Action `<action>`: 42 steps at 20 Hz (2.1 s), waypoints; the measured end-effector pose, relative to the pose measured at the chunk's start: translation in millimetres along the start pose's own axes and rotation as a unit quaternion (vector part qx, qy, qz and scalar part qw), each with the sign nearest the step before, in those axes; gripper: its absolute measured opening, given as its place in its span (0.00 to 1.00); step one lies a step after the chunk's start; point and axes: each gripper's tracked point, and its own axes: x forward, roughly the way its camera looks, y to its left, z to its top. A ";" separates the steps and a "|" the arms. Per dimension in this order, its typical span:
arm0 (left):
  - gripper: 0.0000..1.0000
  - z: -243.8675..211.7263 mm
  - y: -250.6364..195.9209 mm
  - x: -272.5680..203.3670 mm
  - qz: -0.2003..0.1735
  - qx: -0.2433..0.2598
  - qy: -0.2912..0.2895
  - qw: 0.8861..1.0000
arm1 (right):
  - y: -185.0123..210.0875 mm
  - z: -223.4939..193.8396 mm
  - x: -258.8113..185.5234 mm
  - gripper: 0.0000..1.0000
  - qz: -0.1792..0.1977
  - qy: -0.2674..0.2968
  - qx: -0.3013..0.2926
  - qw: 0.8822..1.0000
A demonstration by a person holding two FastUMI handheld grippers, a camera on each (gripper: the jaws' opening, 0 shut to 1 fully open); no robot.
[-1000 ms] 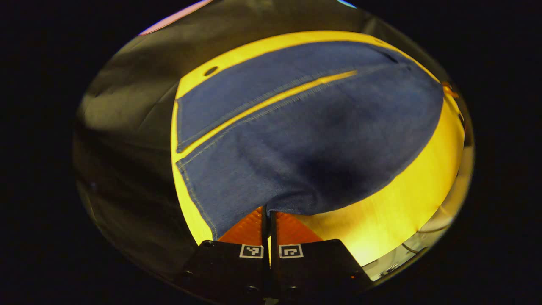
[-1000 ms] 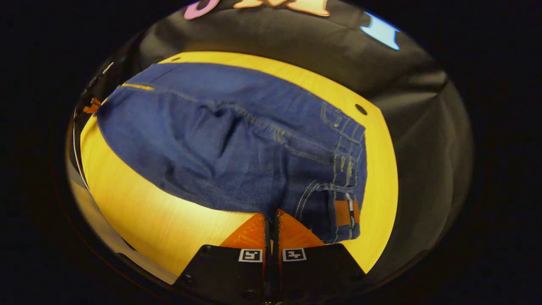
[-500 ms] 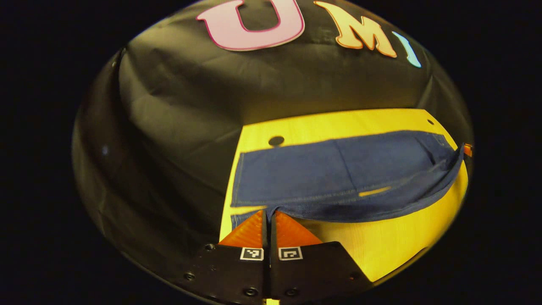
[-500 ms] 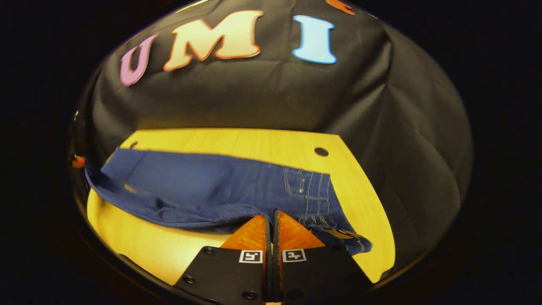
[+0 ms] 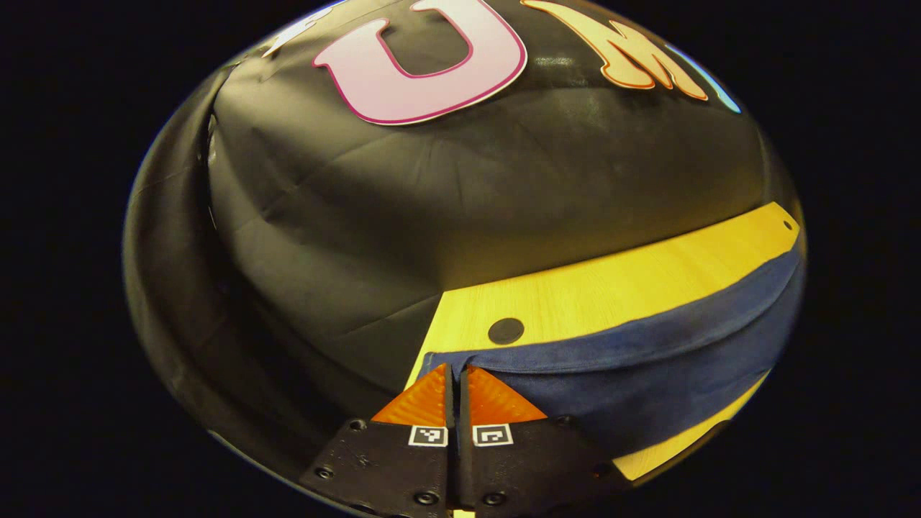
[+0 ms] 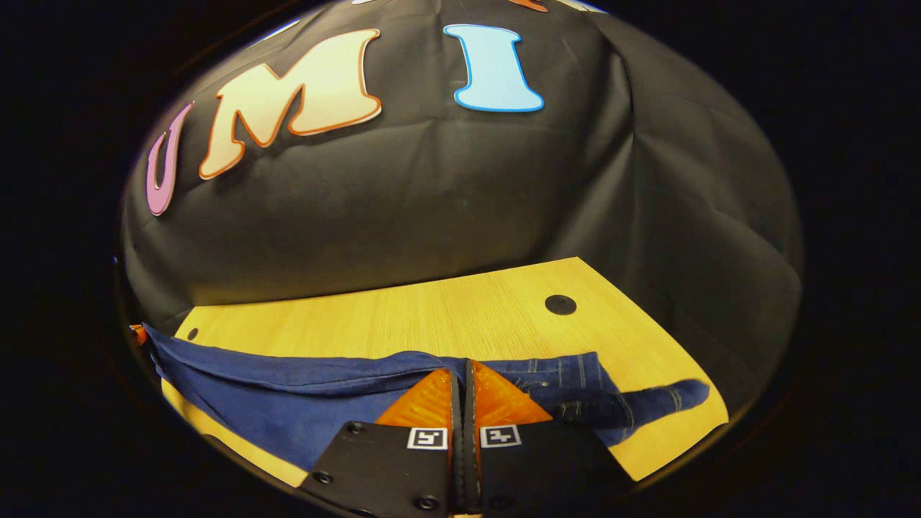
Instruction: Grasp the waist and the cuffs of the jeans and fold them to make the two legs overlap; first hold the waist and fold one-third of the jeans toward the cuffs, then hold the cuffs and fold the remaining one-third in the same direction to finish folding.
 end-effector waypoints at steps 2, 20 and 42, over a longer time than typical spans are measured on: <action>0.00 2.6 1.0 -2.5 -0.002 -0.012 -0.004 1.000 | 1.1 -15.0 24.6 0.02 -0.002 0.007 0.009 1.000; 0.95 37.2 -37.8 -87.2 -0.096 -0.103 -0.034 0.989 | -121.6 -18.2 -29.5 1.00 -0.055 0.037 0.061 0.996; 0.96 46.1 -55.5 -271.9 -0.017 -0.169 -0.031 0.985 | -180.5 -101.1 -13.0 0.95 0.013 0.129 0.061 0.990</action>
